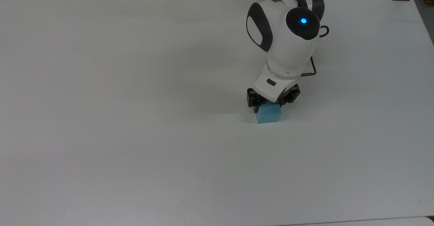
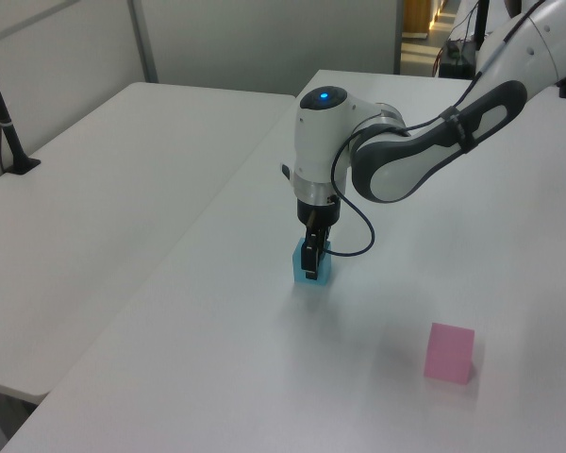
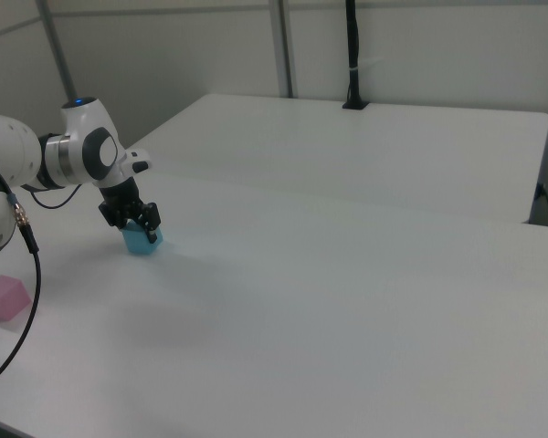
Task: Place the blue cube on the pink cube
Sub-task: 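Close the gripper on the light-blue cube, then lift the light-blue cube and carry it toward the pink cube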
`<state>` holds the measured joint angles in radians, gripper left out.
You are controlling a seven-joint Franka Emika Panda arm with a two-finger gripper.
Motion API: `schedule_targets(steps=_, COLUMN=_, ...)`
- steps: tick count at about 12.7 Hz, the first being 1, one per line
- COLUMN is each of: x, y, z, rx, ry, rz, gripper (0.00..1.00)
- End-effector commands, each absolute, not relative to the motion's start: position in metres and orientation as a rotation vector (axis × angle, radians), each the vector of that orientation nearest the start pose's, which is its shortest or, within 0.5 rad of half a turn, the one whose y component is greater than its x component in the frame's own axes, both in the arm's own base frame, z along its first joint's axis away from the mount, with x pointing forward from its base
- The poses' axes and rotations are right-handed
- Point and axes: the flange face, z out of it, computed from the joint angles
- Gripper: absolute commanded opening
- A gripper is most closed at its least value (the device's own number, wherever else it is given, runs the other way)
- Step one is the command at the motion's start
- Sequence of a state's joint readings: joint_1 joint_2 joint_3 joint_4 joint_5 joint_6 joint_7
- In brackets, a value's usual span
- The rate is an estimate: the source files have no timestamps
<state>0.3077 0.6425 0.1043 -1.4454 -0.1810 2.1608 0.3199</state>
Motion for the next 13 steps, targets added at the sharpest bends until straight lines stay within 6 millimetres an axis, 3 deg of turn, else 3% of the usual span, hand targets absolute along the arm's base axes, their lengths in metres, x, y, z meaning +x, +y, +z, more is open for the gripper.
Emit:
schedule_targets(steps=1, x=0.674, y=0.273, z=0.327, rx=-3.193, ry=-0.258, rz=-0.222, gripper=0.16)
schedule_targets(steps=3, x=0.674, y=0.271, z=0.360, rx=-3.180, ry=-0.252, rz=-0.280, gripper=0.14)
schedule_targets(steps=8, x=0.651, y=0.254, z=0.511, rx=-3.180, ry=-0.175, rz=-0.291, gripper=0.14)
schedule_targets(steps=12, x=0.630, y=0.251, z=0.565, rx=-3.154, ry=-0.165, rz=-0.347, gripper=0.15)
schedule_targets(steps=13, x=0.619, y=0.253, z=0.566, rx=-3.152, ry=-0.173, rz=-0.330, gripper=0.15)
